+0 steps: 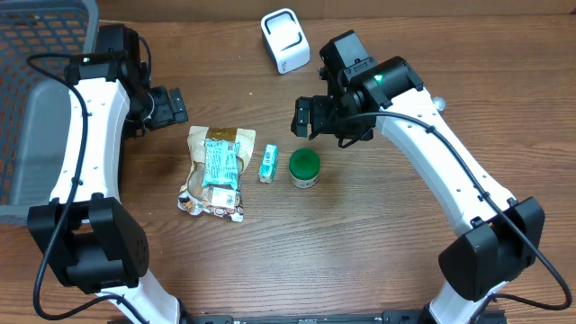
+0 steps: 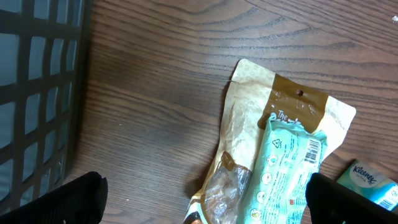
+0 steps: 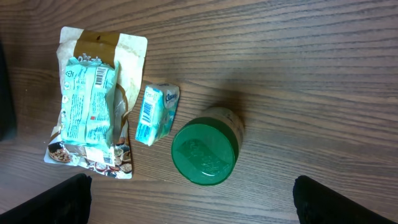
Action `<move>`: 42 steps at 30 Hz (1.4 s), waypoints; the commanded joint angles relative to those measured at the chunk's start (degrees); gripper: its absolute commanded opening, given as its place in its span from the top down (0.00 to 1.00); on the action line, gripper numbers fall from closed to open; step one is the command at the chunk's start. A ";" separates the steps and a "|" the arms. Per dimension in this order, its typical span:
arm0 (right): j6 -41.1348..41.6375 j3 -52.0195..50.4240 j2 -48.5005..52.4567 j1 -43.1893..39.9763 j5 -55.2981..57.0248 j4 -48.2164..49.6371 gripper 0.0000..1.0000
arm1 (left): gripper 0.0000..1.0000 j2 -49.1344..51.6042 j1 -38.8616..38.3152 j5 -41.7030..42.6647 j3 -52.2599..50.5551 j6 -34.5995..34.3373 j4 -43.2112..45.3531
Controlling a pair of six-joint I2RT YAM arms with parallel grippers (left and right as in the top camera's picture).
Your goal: Scan the item barcode
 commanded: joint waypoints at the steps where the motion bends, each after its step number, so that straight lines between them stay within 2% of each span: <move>1: -0.11 -0.13 -0.33 0.09 0.52 0.28 0.00 | 0.00 -0.35 -0.37 0.42 -0.26 0.87 0.04; 12: 0.33 -0.13 -0.33 0.09 -0.72 0.20 0.00 | 0.00 -0.35 -0.37 0.42 -0.26 0.87 0.04; 18: 0.33 -0.13 -0.33 0.09 -5.79 -3.06 0.00 | 0.01 -0.35 -0.37 0.42 -0.26 0.87 0.04; 34: 0.31 -0.13 -0.33 0.09 -5.75 -3.43 0.00 | 0.01 -0.35 -0.37 0.42 -0.26 0.87 0.04; 42: 0.72 -0.13 -0.33 0.13 -5.75 -3.41 0.16 | 0.00 -0.35 -0.37 0.44 -0.26 0.87 0.02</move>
